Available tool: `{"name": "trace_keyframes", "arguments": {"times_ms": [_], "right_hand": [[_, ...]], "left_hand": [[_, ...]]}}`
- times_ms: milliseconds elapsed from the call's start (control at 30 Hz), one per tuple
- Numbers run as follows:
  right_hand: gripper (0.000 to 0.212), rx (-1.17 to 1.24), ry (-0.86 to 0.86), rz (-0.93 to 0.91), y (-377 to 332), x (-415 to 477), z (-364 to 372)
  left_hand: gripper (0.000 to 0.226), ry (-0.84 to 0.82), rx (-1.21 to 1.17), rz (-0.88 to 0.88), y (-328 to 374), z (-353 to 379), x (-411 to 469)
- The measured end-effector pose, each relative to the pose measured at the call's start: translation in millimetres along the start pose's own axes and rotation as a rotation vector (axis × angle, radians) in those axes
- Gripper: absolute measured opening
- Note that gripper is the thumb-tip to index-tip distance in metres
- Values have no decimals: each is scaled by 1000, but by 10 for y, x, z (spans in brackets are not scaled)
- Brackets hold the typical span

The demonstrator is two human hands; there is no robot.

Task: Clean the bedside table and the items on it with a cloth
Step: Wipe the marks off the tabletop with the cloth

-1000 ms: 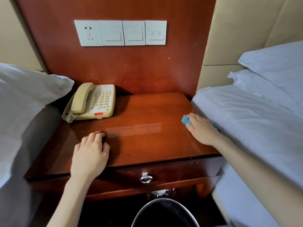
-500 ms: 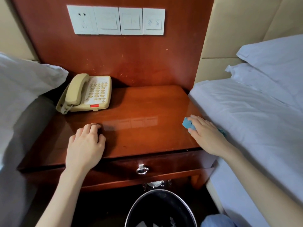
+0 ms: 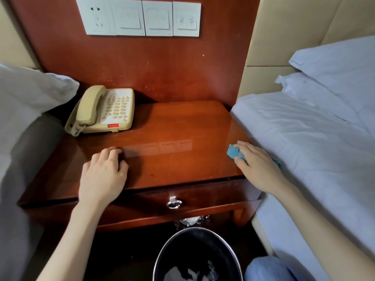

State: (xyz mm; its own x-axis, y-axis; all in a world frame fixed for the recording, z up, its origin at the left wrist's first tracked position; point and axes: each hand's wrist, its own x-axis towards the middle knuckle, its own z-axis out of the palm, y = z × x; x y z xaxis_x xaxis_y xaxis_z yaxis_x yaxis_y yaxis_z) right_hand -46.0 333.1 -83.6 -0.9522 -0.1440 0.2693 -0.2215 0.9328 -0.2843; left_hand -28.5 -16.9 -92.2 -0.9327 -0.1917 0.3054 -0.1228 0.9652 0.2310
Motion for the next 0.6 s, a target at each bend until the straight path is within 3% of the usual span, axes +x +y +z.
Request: {"name": "trace_keyframes", "arguments": {"times_ms": [167,467,600], "right_hand": [[41,47,58,61,-51,6,6],[43,-26,-128,69,-146,190,-212],[45,10,-123,70,-309,309,-293]], "left_hand": [[40,-9,-40,-5,-13,-14,4],[37,-185,-161,-26,-40,-160,146],[25,-127,-334,12,106,-341,226]]}}
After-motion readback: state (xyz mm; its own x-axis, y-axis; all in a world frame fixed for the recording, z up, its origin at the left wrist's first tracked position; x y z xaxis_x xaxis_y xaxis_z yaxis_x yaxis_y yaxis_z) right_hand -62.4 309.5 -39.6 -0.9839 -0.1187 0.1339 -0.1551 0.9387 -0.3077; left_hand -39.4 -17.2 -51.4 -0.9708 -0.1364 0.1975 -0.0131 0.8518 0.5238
